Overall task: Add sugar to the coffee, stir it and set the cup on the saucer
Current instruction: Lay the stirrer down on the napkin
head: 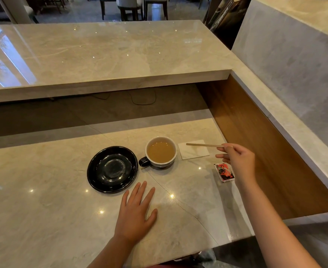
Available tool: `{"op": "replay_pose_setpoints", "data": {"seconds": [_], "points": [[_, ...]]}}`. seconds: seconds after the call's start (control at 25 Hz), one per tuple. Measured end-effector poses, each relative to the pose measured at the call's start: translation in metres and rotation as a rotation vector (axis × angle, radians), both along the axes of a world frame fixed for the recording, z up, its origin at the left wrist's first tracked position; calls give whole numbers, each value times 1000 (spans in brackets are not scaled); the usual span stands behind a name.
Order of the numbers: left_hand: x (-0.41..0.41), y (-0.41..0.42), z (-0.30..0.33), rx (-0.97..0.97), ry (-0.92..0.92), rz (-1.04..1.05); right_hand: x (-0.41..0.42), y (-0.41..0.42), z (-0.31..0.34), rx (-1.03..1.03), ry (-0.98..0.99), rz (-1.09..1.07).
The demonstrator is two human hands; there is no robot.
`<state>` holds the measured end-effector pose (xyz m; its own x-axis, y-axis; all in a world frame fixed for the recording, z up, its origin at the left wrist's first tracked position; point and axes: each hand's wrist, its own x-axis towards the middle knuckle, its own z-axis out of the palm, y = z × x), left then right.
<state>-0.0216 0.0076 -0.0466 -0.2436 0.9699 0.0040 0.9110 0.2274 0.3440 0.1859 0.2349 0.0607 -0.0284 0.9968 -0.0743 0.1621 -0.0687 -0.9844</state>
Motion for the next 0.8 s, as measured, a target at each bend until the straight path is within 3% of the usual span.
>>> {"op": "replay_pose_setpoints", "data": {"seconds": [0.2,0.36,0.44,0.8], "points": [[0,0,0,-31,9,3,5,2,-11,230,-228,104],[0,-1,0,-42,7,1,8,-7,-31,825,-608,305],[0,0,1,-43,9,2,8,-9,-42,992,-738,364],[0,0,1,-33,-1,1,23,-26,-67,1012,-895,553]]}}
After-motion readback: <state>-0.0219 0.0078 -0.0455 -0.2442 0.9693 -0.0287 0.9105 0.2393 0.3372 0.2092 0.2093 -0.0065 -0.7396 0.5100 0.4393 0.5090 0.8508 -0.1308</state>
